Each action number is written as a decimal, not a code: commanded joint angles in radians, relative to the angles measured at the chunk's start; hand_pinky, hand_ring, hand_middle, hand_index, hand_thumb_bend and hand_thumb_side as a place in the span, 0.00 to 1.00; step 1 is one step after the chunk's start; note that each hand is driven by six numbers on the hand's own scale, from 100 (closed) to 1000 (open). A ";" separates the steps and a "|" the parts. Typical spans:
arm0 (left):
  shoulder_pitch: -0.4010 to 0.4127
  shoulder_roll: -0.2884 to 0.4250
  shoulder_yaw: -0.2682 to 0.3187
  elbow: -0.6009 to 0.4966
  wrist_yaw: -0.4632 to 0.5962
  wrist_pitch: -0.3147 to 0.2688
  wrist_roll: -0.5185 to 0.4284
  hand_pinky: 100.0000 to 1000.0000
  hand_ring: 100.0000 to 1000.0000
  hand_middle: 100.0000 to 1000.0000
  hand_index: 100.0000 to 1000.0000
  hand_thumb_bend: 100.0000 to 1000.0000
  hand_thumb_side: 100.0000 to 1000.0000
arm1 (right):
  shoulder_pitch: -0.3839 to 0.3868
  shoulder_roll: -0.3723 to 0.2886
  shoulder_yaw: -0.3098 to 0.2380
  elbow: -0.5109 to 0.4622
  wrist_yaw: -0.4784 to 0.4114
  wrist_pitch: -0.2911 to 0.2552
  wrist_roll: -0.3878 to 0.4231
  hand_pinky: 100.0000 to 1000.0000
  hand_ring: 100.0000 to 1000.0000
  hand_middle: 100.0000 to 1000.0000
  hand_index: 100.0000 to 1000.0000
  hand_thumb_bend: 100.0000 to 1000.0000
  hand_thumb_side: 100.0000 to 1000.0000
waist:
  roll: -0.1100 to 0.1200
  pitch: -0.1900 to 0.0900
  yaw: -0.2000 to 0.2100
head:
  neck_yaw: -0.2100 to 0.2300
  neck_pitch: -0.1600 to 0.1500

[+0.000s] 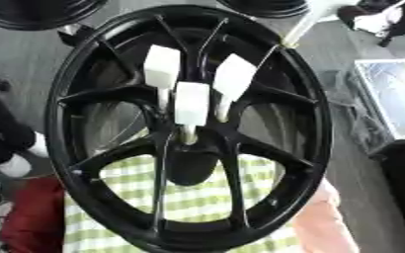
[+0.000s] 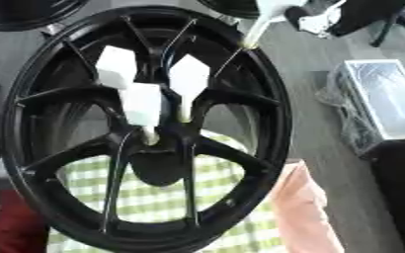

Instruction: Pull the pin out of the wheel hub.

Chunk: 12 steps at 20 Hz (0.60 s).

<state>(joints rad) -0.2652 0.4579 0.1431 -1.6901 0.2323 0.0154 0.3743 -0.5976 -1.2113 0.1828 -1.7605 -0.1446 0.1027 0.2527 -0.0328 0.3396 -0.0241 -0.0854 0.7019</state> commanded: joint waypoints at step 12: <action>0.001 0.028 0.032 -0.024 -0.005 -0.005 0.023 0.67 0.81 0.72 0.69 0.15 0.56 | 0.313 0.025 -0.415 0.374 0.261 -0.208 0.015 0.81 0.82 0.74 0.79 0.00 0.13 | 0.020 -0.012 -0.037 | 0.041 -0.031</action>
<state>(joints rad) -0.2604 0.4578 0.1631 -1.6949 0.2299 0.0122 0.3938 -0.2796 -1.1618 -0.2003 -1.4166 0.0789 -0.0879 0.2443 -0.0110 0.3423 -0.0601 -0.0461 0.6830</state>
